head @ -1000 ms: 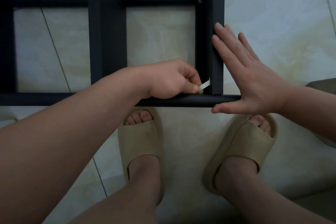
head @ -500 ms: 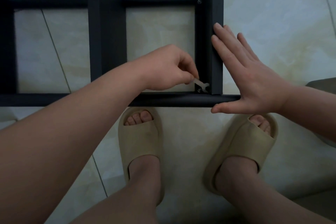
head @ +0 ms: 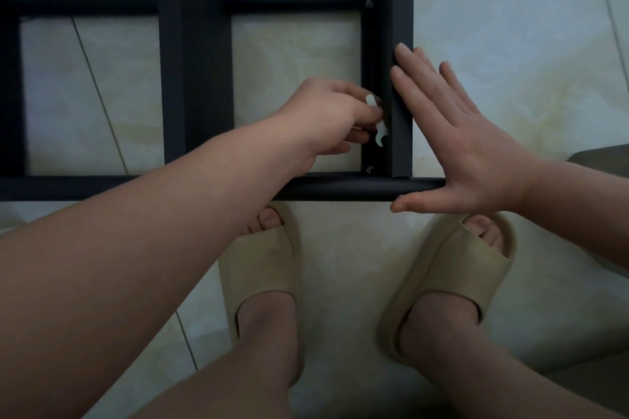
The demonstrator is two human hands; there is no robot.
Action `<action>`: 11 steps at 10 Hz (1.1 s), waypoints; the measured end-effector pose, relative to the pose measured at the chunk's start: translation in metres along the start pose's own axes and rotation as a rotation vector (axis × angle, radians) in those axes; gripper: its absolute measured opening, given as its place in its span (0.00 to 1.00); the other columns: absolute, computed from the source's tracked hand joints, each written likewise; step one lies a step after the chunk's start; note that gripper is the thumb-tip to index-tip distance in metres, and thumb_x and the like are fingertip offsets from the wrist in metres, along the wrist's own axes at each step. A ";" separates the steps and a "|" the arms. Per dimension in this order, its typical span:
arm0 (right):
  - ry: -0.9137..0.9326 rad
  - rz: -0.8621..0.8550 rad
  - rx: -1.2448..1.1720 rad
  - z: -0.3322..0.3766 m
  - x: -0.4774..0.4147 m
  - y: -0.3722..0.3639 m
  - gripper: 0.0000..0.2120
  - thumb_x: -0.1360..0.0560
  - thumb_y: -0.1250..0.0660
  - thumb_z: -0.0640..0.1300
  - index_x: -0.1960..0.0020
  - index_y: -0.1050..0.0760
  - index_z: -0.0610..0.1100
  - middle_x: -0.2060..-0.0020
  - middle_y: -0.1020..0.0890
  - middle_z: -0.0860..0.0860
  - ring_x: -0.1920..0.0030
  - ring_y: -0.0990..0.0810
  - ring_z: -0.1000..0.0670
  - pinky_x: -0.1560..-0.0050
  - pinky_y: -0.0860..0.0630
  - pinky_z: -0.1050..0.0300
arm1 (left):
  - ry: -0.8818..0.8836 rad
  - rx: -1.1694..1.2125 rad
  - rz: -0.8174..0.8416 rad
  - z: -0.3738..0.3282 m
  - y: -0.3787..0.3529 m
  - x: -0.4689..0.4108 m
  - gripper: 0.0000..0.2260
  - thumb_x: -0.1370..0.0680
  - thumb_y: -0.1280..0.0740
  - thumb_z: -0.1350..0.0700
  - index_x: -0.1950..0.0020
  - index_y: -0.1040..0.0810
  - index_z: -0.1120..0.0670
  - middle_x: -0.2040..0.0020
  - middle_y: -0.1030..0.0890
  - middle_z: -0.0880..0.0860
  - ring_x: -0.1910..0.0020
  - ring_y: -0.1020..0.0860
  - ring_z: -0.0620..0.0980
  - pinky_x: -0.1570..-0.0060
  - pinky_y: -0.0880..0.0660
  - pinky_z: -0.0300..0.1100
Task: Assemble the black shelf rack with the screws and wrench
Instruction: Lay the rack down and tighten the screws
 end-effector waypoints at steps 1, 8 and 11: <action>0.005 -0.002 0.001 0.000 0.000 0.000 0.58 0.28 0.39 0.76 0.18 0.54 0.34 0.18 0.55 0.39 0.18 0.59 0.41 0.19 0.57 0.38 | 0.021 0.042 0.009 0.000 -0.001 0.001 0.02 0.23 0.28 0.54 0.53 0.19 0.48 0.61 0.15 0.47 0.62 0.16 0.44 0.57 0.26 0.42; 0.005 -0.005 0.000 0.001 0.001 0.000 0.58 0.28 0.38 0.75 0.18 0.54 0.34 0.18 0.55 0.38 0.18 0.58 0.41 0.20 0.56 0.36 | 0.128 0.053 0.093 0.003 0.000 0.006 0.06 0.20 0.33 0.50 0.49 0.19 0.50 0.59 0.14 0.47 0.58 0.19 0.47 0.55 0.26 0.43; 0.005 -0.004 -0.001 0.001 0.001 0.000 0.58 0.28 0.38 0.75 0.19 0.54 0.33 0.18 0.55 0.38 0.18 0.58 0.41 0.20 0.56 0.36 | 0.087 0.084 0.095 0.001 0.001 0.006 0.04 0.20 0.33 0.51 0.49 0.19 0.49 0.59 0.14 0.46 0.60 0.19 0.45 0.57 0.26 0.41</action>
Point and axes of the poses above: each hand's wrist, its own x-axis away from the middle knuckle, its own y-axis out of the back of the hand, z = x × y, the point moved 2 cm from there along -x, towards the middle knuckle
